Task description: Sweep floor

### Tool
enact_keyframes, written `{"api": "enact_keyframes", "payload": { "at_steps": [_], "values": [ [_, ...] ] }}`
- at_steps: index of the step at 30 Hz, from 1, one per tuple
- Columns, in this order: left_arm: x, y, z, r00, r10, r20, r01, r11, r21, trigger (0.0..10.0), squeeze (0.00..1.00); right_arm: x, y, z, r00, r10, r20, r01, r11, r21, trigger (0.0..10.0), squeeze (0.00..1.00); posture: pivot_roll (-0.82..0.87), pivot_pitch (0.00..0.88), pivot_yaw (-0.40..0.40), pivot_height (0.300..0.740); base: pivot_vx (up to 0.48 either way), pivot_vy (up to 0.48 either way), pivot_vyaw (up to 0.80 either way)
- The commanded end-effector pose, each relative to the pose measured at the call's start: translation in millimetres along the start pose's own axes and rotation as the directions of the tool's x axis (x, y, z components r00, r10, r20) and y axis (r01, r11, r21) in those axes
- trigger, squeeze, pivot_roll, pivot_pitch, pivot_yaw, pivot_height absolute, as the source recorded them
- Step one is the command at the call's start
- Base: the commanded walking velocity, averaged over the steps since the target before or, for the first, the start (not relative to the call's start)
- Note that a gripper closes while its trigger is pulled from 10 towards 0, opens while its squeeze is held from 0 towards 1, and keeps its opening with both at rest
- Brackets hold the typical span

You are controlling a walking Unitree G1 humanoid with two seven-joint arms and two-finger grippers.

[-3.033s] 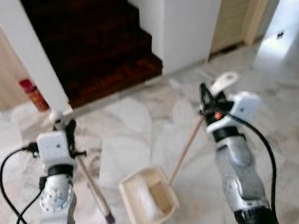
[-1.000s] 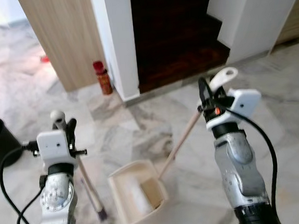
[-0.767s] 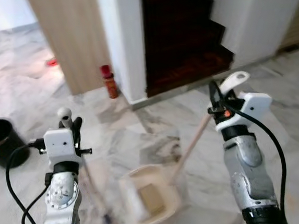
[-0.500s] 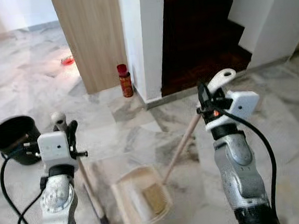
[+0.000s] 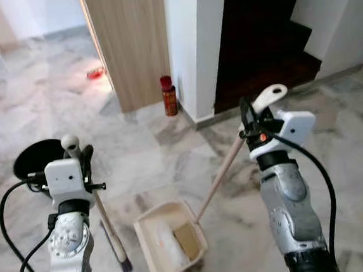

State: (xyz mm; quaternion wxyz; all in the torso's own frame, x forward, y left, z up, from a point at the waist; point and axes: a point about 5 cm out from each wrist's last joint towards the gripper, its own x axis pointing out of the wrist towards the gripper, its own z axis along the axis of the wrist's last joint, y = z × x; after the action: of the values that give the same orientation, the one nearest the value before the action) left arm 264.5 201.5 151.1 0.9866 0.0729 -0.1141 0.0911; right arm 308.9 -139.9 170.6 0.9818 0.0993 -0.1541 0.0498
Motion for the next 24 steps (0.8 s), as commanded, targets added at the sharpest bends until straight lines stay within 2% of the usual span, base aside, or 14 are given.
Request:
{"api": "enact_keyframes", "payload": {
  "at_steps": [1, 24],
  "values": [
    [2.7, 2.6, 12.4, 0.998, 0.002, 0.055, -0.003, 1.000, 0.019, 10.0, 0.00, 3.9, 4.2, 12.5, 0.998, 0.013, 0.058, -0.013, 1.000, 0.008, 10.0, 0.00, 0.00, 0.037, 0.022, 0.740, 0.000, 0.401, 0.00],
    [2.1, 6.1, 12.9, 0.999, 0.011, 0.050, -0.012, 1.000, 0.027, 10.0, 0.00, 5.8, 8.2, 13.2, 0.998, 0.037, 0.053, -0.037, 0.999, 0.012, 10.0, 0.00, 0.01, 0.076, 0.019, 0.740, 0.000, 0.401, 0.00]
  ]
}}
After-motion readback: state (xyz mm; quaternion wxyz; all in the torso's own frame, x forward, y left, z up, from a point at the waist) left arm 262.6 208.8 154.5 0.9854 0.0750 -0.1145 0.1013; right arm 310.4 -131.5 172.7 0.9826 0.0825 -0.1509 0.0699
